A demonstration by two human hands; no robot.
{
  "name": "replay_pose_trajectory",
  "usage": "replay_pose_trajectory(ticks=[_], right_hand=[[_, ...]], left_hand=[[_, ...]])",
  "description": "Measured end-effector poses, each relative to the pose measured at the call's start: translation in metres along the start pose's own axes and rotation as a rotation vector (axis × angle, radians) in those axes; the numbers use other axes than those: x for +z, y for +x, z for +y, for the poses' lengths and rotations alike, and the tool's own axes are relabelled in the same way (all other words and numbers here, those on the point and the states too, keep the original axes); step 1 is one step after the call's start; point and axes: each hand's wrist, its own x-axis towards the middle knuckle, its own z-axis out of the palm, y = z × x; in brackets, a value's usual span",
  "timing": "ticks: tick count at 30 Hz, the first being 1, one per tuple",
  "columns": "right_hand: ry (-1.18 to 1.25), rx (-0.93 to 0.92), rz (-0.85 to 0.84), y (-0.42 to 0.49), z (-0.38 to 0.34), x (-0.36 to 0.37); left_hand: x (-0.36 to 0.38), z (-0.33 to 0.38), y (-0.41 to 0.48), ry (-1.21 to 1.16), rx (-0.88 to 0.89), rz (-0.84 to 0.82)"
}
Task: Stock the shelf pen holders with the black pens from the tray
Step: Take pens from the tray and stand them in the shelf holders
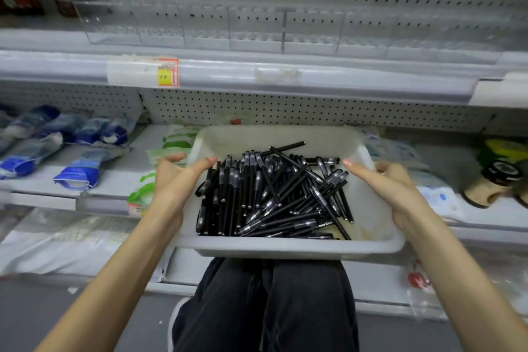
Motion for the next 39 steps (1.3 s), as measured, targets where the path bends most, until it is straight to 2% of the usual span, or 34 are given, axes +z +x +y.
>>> replay_pose_trajectory(ticks=[13, 22, 25, 27, 29, 31, 33, 34, 36, 39], right_hand=[[-0.025, 0.072, 0.012, 0.006, 0.014, 0.017], [-0.211, 0.028, 0.022, 0.001, 0.017, 0.02], [-0.24, 0.082, 0.05, 0.001, 0.026, 0.019], [-0.375, 0.103, 0.098, 0.0, 0.029, 0.021], [-0.568, -0.007, 0.186, -0.004, 0.02, 0.027], [-0.61, -0.214, 0.212, -0.002, 0.002, 0.04], [-0.525, -0.348, 0.059, 0.001, -0.016, 0.06], [-0.494, -0.349, -0.054, 0.006, -0.021, 0.073], [-0.557, -0.308, -0.213, 0.018, -0.027, 0.102], [-0.637, -0.215, -0.296, 0.033, -0.024, 0.136]], left_hand=[[-0.008, -0.004, -0.003, 0.034, 0.052, 0.084], [-0.01, -0.032, -0.002, 0.108, 0.018, 0.091], [-0.007, -0.033, -0.002, 0.208, 0.048, 0.069], [-0.007, -0.029, -0.002, 0.292, 0.082, 0.051], [-0.007, -0.025, 0.0, 0.336, 0.102, 0.034], [-0.007, -0.025, 0.004, 0.346, 0.098, 0.025], [-0.006, -0.024, 0.002, 0.321, 0.085, 0.02], [-0.006, -0.024, 0.003, 0.307, 0.082, 0.02], [-0.007, -0.026, 0.003, 0.28, 0.074, 0.016], [-0.01, -0.029, 0.001, 0.238, 0.089, 0.021]])
